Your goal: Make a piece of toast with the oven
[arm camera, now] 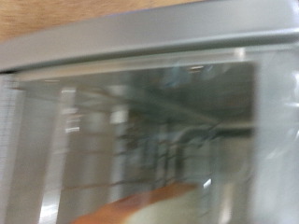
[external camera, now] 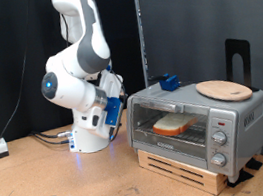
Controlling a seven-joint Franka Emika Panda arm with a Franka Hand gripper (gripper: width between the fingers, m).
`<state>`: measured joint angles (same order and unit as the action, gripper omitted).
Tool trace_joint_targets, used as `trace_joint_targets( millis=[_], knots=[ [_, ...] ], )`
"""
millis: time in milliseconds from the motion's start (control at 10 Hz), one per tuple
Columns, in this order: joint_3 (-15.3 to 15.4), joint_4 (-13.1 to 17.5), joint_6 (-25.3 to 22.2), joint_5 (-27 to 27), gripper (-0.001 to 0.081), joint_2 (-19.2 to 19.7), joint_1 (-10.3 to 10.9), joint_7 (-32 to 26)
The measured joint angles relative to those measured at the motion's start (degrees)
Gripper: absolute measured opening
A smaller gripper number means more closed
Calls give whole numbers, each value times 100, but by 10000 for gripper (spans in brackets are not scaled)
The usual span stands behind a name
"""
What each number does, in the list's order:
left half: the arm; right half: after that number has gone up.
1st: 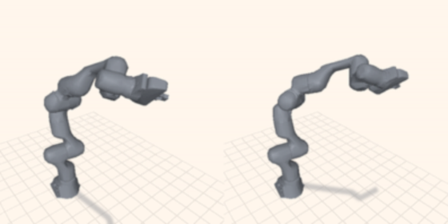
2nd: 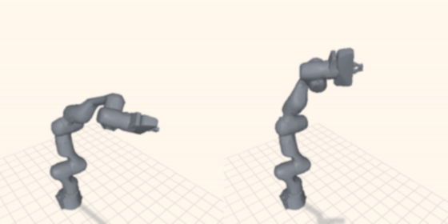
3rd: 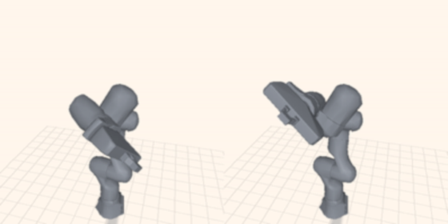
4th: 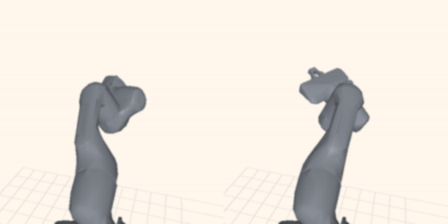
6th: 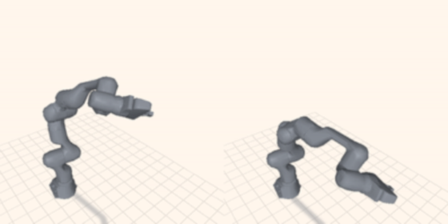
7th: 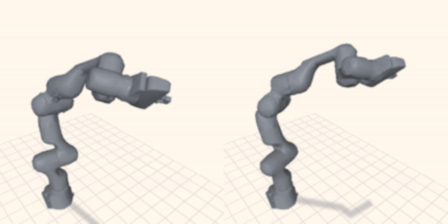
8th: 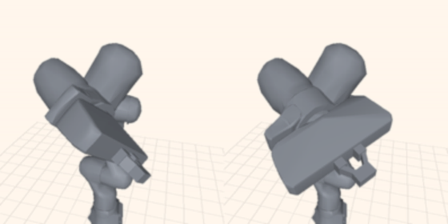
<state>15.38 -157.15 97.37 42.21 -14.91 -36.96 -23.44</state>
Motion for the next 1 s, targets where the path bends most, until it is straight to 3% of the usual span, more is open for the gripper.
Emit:
trace_joint_targets(
  millis=[200, 300, 500, 700, 1000],
  knots=[
    [-51, 187, 338, -281, 807, 201, -189, 257],
    [-61, 350, 350, -415, 807, 438, -267, 319],
    [-54, 354, 211, -256, 807, 440, -265, 290],
    [-47, 679, -510, 145, 807, 642, -249, 193],
    [68, 1617, -1503, 23, 807, 1516, -211, 276]
  ],
)
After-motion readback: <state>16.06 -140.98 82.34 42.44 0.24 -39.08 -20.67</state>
